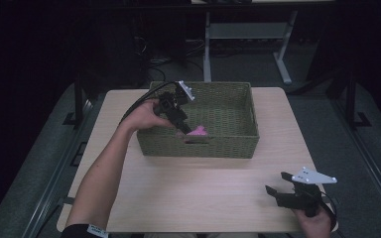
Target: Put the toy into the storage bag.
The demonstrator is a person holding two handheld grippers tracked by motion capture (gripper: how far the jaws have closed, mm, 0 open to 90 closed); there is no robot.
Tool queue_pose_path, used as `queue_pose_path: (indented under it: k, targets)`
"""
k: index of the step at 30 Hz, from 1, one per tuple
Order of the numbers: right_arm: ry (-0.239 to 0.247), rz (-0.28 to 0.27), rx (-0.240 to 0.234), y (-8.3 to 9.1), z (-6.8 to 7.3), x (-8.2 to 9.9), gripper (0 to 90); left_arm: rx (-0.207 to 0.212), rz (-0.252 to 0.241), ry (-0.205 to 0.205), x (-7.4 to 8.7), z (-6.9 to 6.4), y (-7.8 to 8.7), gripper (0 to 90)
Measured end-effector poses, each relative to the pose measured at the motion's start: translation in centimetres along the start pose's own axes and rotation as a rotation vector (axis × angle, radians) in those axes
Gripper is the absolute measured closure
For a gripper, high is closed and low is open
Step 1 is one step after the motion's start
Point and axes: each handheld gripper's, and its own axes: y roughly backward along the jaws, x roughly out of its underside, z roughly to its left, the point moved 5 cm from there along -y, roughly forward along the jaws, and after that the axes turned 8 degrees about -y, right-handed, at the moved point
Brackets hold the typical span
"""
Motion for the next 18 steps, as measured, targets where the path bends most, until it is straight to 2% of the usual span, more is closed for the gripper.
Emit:
queue_pose_path:
  k: [6, 14, 18]
  targets:
    - [0.004, 0.0, 0.001, 0.0, 0.0, 0.0, 22.0, -0.003, -0.01, -0.007, 0.0, -0.5, 0.8, 28.9]
    - [0.001, 0.0, 0.003, 0.0, 0.0, 0.0, 22.0, 0.0, 0.004, -0.01, -0.1, -1.9, 1.2, 27.6]
    - [0.001, -0.003, 0.005, 0.1, -0.1, 0.0, 22.0, -0.005, -0.029, -0.007, -0.2, -2.3, 1.5, 27.6]
